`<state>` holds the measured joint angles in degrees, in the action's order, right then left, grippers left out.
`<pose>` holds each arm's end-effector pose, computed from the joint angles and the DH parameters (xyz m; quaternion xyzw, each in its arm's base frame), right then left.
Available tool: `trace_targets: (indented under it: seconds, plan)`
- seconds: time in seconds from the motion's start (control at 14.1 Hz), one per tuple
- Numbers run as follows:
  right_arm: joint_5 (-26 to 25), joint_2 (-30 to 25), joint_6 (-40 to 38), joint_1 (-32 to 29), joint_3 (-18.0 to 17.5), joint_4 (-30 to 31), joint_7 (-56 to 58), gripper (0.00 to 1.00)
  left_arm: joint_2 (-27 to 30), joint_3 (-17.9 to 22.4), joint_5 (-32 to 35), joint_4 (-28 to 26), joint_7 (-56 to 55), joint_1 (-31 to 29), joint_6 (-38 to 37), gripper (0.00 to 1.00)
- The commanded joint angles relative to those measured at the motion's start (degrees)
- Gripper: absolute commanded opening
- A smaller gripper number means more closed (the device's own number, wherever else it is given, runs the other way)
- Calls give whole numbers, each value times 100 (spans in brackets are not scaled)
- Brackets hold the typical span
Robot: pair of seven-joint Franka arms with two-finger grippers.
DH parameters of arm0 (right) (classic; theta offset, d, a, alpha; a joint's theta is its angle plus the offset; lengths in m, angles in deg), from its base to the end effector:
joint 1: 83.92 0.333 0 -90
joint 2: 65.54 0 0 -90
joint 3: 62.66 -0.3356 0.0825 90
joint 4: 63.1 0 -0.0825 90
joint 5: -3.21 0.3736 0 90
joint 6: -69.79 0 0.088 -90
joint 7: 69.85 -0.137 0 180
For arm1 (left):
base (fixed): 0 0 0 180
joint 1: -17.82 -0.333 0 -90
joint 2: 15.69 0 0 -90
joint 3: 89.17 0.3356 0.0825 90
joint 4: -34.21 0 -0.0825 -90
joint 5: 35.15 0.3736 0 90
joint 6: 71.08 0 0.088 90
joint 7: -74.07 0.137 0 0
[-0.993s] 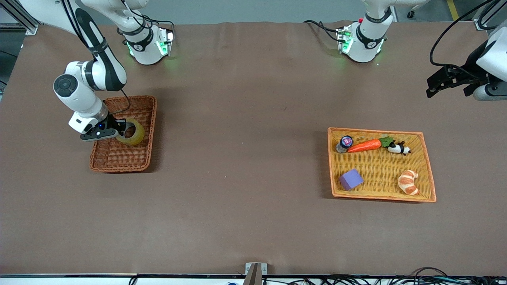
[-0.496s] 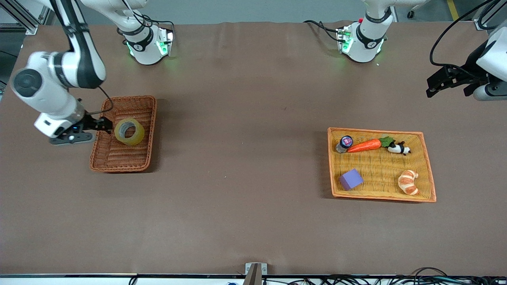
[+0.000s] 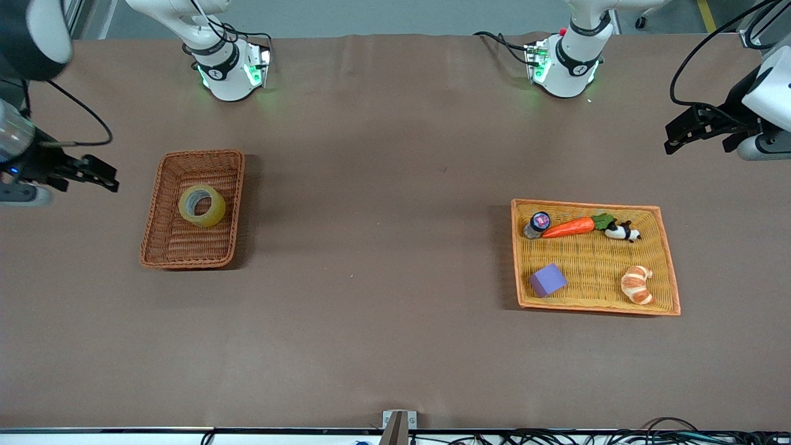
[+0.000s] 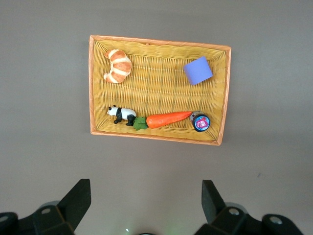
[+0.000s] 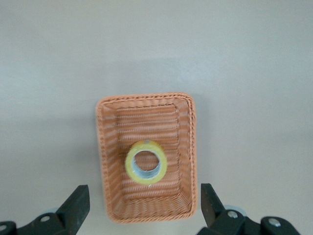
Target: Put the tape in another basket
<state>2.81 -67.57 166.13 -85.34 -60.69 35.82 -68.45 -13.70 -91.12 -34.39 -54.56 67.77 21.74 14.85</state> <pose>0.5370 -0.0330 0.5705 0.9998 -0.0169 -0.0049 0.0027 0.5225 -0.0522 0.6363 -0.9999 -0.0042 0.0066 0.0080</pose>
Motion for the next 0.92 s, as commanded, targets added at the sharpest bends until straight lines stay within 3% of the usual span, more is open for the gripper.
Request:
trace_targets:
  seconds: [0.0, 0.21, 0.35, 0.85]
  plan:
    - [252, 185, -720, -183, -91, -916, -70, 100, -94, 2, 29, 211, 112, -5, -85, 100]
    - [243, 220, -1221, -51, -91, -1462, -149, 100, -129, -33, 213, 229, 112, 65, -94, 100]
    - [260, 229, -1267, -25, -135, -1463, -683, 100, -129, -60, 284, 229, 112, 127, -94, 100]
    - [243, 229, -1267, 1, -83, -1463, -105, 100, -129, -95, 258, 229, 112, 127, -147, 100]
